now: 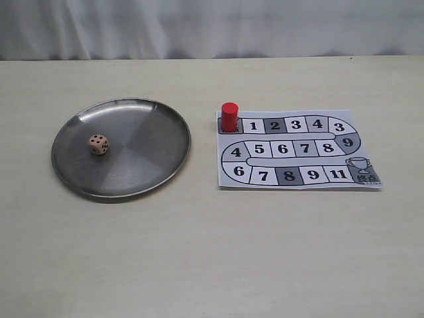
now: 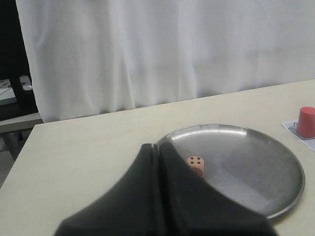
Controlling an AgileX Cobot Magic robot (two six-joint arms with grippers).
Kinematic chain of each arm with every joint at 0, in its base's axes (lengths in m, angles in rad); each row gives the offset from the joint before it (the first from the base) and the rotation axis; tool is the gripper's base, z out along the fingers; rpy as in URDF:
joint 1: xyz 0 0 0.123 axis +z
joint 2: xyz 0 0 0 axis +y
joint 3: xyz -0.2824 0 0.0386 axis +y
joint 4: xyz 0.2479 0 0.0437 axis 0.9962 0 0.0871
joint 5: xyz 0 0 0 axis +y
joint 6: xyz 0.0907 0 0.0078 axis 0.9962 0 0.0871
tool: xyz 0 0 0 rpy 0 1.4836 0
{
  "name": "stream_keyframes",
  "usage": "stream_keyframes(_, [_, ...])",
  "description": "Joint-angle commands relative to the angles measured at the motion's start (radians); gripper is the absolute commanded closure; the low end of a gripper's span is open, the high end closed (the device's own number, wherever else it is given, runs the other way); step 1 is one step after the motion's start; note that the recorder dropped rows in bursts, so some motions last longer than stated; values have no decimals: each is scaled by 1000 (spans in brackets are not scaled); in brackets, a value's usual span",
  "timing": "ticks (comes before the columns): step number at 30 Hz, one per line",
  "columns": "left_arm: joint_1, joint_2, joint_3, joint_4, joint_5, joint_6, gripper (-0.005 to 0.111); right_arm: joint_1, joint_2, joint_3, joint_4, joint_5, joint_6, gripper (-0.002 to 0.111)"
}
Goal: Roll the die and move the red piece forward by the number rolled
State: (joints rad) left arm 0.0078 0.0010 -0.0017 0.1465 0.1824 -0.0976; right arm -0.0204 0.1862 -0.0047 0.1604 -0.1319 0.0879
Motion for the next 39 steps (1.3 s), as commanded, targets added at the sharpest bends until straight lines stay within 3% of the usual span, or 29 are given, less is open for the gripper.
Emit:
stream_keyframes(1, [-8, -1, 2, -2, -9, -1, 107, 0, -3, 5, 32, -141, 32, 104])
stream_keyframes(6, [-8, -1, 2, -2, -9, -1, 107, 0, 1, -18, 32, -309, 32, 104])
stream_keyframes(10, [-8, -1, 2, -2, -9, -1, 107, 0, 120, -146, -126, -127, 86, 104])
stream_keyframes(17, [-8, -1, 2, -2, -9, -1, 107, 7, 756, -342, -139, 147, 135, 104])
stream_keyframes(20, [-8, -1, 2, -2, -9, -1, 107, 141, 998, -455, -132, 177, 130, 104])
stream_keyframes(29, [-8, -1, 2, -2, -9, -1, 107, 509, 1387, -794, -132, 276, 88, 101])
stream_keyframes(36, [-8, -1, 2, -2, -9, -1, 107, 696, 1681, -1162, -160, 337, 22, 69])
stream_keyframes(39, [-8, -1, 2, -2, -9, -1, 107, 753, 1795, -1327, -160, 441, -56, 55])
